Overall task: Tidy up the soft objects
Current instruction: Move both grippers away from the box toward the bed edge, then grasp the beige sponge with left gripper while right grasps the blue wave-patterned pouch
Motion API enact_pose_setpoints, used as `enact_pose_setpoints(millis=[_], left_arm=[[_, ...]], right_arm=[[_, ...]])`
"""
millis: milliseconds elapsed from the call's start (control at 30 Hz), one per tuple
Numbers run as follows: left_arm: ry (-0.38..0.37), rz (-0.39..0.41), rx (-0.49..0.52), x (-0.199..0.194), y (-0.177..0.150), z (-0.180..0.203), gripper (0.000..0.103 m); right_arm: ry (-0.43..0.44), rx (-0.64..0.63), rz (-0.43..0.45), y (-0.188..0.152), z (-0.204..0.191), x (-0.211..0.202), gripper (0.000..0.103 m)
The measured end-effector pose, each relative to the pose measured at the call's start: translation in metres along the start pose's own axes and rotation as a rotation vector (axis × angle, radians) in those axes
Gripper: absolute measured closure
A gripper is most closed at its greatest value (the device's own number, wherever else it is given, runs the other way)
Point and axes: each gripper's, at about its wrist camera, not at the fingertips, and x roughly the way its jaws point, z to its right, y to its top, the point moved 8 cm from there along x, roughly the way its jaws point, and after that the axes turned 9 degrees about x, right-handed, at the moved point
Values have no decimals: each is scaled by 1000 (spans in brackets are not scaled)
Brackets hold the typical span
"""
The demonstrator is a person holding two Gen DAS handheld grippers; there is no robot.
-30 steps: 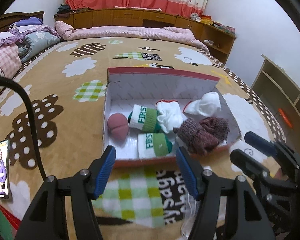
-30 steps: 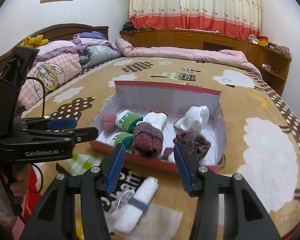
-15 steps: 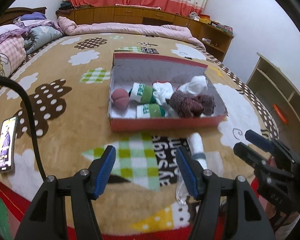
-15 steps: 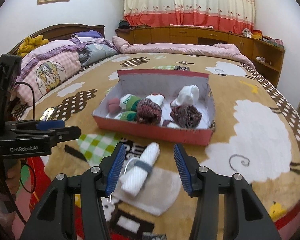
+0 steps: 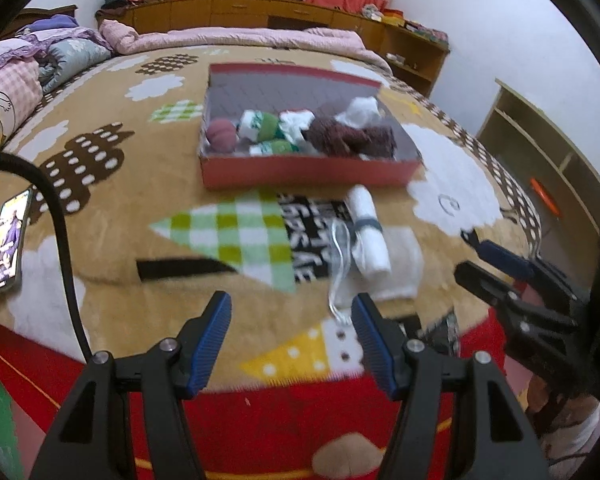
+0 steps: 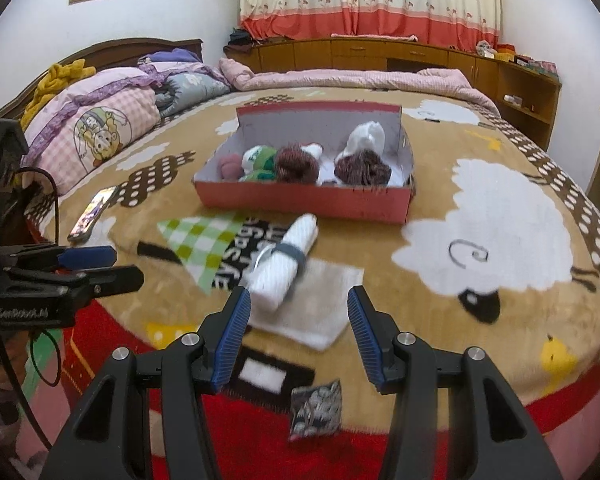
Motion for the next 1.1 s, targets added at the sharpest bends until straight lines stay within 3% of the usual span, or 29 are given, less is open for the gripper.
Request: enact_pose_setpoints(millis=[533, 667, 1100], left_arm=[[-70, -123, 90, 5, -70, 34, 37], [-101, -168, 108, 6, -90, 41, 37], [-192, -243, 137, 18, -121, 62, 37]], right_arm=[[-45, 38, -74, -48, 18, 7, 51], [-66, 64, -81, -56, 29, 9, 38], [-53, 98, -135, -70, 34, 27, 38]])
